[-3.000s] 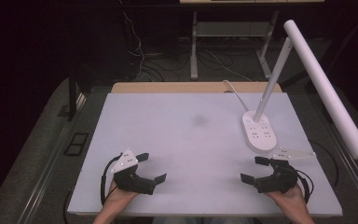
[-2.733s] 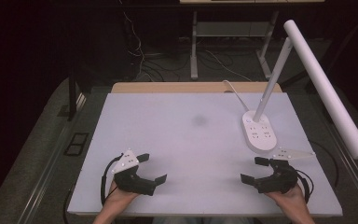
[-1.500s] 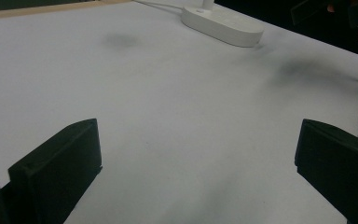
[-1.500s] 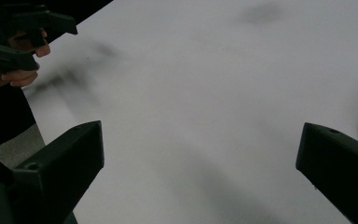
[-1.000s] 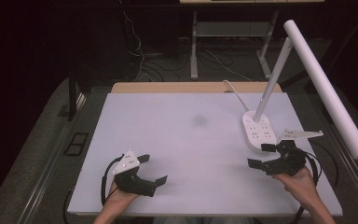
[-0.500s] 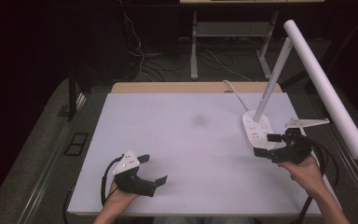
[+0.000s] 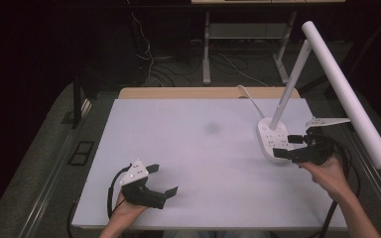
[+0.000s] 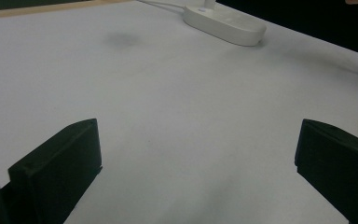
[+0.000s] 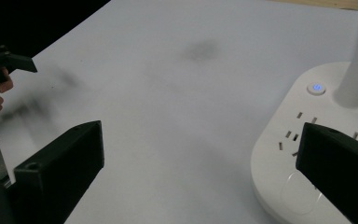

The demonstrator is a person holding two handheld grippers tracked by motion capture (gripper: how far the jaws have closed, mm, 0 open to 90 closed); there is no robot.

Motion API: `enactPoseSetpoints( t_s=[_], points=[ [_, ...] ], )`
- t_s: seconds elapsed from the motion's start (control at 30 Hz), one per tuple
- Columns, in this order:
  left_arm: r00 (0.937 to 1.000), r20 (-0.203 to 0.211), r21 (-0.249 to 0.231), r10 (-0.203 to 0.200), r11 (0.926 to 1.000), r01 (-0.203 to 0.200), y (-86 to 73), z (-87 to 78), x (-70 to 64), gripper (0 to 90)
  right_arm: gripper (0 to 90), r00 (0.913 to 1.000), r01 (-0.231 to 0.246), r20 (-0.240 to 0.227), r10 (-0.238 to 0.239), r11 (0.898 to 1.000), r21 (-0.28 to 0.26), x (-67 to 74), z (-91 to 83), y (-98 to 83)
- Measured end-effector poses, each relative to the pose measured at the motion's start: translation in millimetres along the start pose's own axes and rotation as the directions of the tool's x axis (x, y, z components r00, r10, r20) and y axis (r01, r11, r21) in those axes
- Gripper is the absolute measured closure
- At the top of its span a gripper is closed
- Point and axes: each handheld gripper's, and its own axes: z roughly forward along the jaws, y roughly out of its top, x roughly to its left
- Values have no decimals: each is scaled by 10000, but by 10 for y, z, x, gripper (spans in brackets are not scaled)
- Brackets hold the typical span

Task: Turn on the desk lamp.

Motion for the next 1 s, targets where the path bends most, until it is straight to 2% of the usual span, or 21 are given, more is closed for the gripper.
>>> enactPoseSetpoints(
  t_s=[1.0],
  points=[
    [10000, -28, 35, 48, 10000, -48, 1, -10, 16, 0, 3, 9958, -631, 668, 627, 9980, 29, -453, 65, 214]
  ],
)
